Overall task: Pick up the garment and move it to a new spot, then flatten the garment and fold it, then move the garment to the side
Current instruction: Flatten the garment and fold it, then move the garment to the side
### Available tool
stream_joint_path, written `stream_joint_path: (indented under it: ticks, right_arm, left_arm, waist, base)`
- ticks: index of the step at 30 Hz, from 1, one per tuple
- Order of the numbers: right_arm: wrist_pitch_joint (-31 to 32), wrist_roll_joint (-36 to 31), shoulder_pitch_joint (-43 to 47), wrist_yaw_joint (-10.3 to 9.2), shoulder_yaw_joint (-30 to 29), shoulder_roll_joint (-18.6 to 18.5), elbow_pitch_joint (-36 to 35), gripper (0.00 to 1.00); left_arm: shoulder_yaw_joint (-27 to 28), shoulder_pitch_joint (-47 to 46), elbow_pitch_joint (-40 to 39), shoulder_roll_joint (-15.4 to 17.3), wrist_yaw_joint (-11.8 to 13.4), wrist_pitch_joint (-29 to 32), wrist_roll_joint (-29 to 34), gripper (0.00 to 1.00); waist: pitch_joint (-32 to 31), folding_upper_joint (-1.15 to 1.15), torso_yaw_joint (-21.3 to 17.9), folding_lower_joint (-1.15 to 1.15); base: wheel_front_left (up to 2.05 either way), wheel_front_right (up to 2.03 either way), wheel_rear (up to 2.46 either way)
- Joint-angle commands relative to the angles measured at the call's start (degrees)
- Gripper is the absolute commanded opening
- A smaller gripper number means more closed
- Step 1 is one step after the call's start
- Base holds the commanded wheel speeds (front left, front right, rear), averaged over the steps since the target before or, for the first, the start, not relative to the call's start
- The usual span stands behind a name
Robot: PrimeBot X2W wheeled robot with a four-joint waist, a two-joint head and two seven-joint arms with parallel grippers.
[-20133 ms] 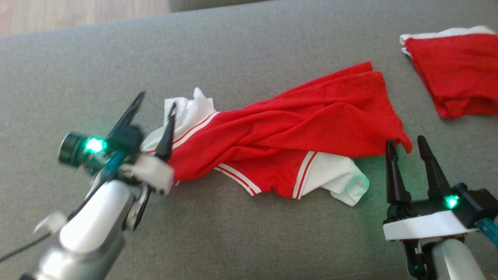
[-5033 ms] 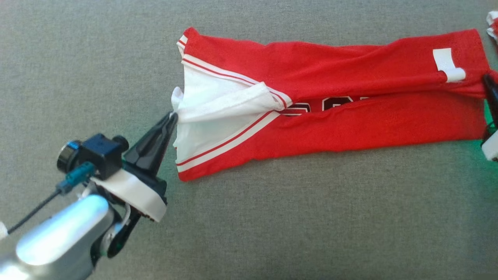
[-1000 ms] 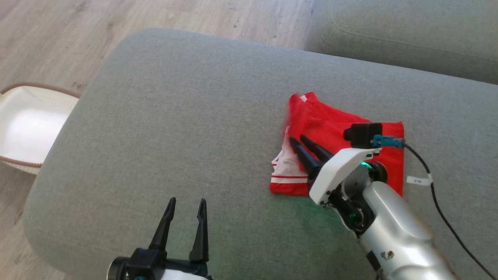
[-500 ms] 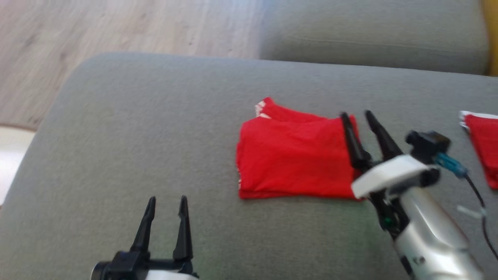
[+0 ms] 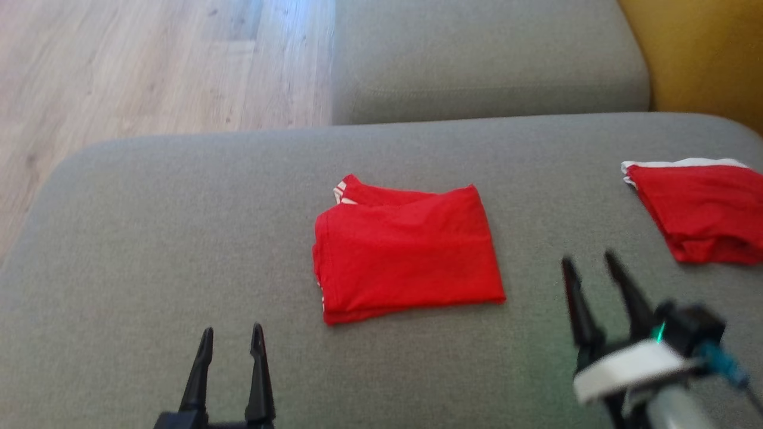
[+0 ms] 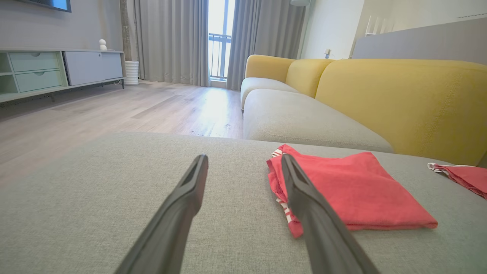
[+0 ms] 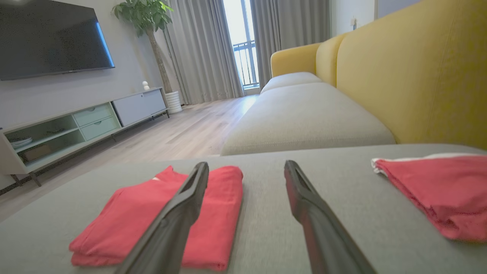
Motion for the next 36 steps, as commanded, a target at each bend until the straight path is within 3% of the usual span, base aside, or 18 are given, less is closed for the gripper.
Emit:
stream_joint_path:
  ticks: [1, 11, 36]
  right_arm:
    - [-0.6, -0.7, 1.1, -0.05, 1.1, 0.6, -2.8, 1.0]
    - [-0.6, -2.2, 8.1, -0.05, 2.2, 1.6, -4.3, 1.0]
    - [-0.6, -0.8, 6.9, -0.05, 3.1, 2.1, -3.2, 1.0]
  left_arm:
    - [2.5, -1.0, -1.8, -0.2, -0.5, -0.5, 0.9, 1.0]
    - [2.8, 1.0, -1.1, -0.7, -1.6, -0.5, 2.4, 1.0]
    - [3.0, 0.6, -0.5, -1.9, -2.8, -0.5, 4.2, 1.0]
  waist:
    - [-0.9, 0.0, -0.6, 0.01]
    - [-3.1, 0.0, -1.6, 0.01]
    - [-0.9, 0.0, -0.7, 0.01]
  base:
    - [0.0, 0.0, 0.0]
    - [0.0, 0.0, 0.0]
    - [0.0, 0.0, 0.0]
